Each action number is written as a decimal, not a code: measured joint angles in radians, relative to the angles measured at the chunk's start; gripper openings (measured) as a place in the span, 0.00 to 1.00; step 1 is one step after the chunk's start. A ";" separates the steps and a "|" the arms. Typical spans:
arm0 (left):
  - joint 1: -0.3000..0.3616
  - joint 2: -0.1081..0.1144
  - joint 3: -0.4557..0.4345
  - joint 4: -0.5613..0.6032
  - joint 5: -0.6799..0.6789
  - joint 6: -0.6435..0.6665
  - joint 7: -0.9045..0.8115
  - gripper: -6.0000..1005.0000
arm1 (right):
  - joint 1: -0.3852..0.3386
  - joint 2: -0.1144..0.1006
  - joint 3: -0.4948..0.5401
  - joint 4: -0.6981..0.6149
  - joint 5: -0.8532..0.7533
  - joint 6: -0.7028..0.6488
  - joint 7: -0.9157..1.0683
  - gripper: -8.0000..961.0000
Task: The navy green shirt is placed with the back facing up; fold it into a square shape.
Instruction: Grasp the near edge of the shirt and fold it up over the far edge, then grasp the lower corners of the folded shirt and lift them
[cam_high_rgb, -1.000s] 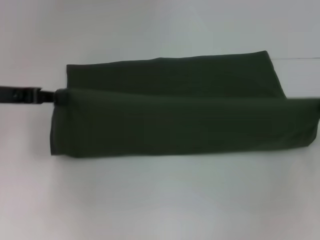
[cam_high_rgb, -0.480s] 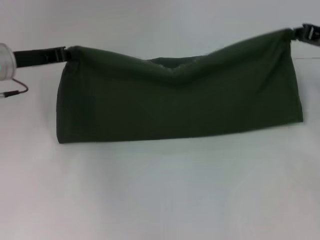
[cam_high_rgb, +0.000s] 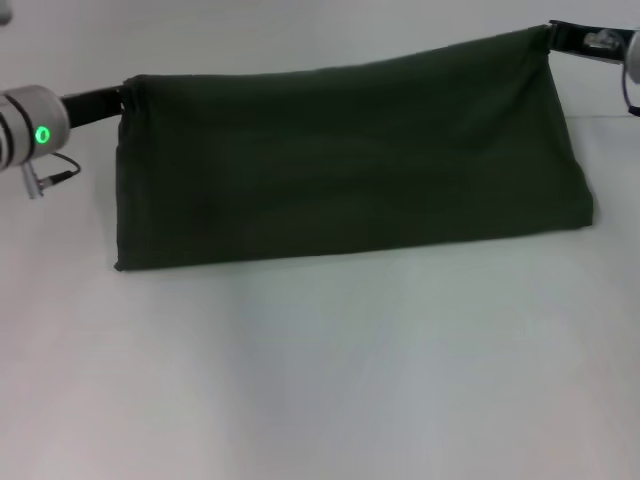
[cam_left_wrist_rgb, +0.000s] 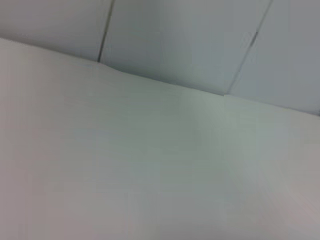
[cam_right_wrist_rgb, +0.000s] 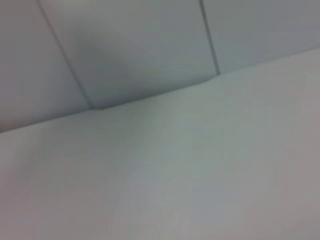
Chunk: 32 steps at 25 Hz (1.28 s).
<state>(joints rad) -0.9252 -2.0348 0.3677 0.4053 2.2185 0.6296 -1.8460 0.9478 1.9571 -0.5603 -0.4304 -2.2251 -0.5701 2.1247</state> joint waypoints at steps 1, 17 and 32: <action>-0.004 0.000 0.001 -0.017 -0.014 -0.004 0.019 0.10 | 0.008 0.004 -0.006 0.010 0.000 0.030 -0.001 0.04; 0.045 0.034 -0.007 -0.019 -0.070 0.048 0.010 0.43 | -0.041 -0.008 -0.027 0.002 0.021 0.046 0.018 0.60; 0.253 0.066 -0.005 0.212 0.009 0.686 -0.066 0.91 | -0.326 -0.118 -0.020 -0.130 0.222 -0.675 -0.050 0.75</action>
<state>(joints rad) -0.6726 -1.9689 0.3627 0.6178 2.2274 1.3154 -1.9122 0.6219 1.8387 -0.5799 -0.5604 -2.0029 -1.2450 2.0744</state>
